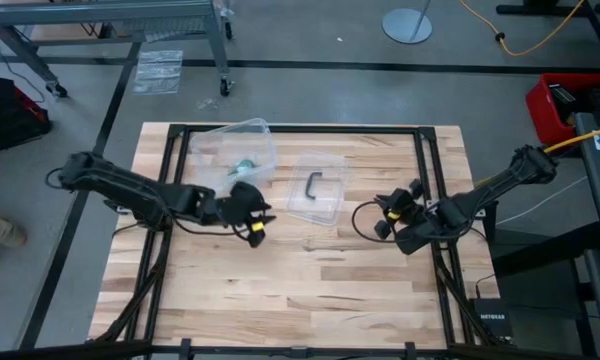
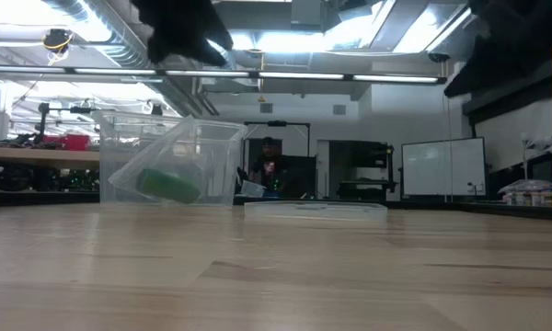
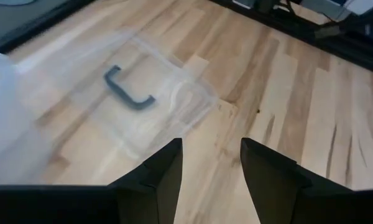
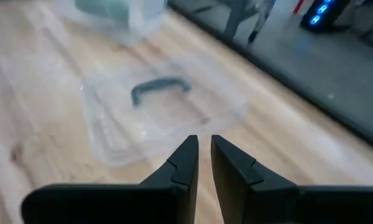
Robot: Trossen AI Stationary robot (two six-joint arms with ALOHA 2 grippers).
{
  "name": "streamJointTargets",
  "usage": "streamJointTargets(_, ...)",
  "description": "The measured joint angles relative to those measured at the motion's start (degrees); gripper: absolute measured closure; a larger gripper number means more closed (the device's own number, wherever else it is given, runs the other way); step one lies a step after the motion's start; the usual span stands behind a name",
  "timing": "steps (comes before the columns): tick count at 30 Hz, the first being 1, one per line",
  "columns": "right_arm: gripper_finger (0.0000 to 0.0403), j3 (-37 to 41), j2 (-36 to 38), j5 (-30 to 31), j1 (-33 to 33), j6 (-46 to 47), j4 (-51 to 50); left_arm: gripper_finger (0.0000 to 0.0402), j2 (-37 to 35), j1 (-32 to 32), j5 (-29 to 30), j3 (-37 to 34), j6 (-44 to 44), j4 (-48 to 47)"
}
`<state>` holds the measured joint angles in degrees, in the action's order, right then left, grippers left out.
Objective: Roll bandage
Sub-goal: Close the transparent bin with the transparent bin cover
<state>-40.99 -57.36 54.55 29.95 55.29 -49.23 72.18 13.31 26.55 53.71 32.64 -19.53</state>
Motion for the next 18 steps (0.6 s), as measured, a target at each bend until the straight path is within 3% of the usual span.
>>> streamJointTargets(12,0.0354,14.43,-1.17,-0.15,-3.72,1.72,33.15,0.0247,19.68,-1.87,2.39,-2.08,-6.86,23.61)
streamJointTargets(18,0.0354,16.7,-6.05,-3.02,-9.45,7.49,39.63,0.0247,28.48,-4.49,3.13,-0.18,-12.25,34.15)
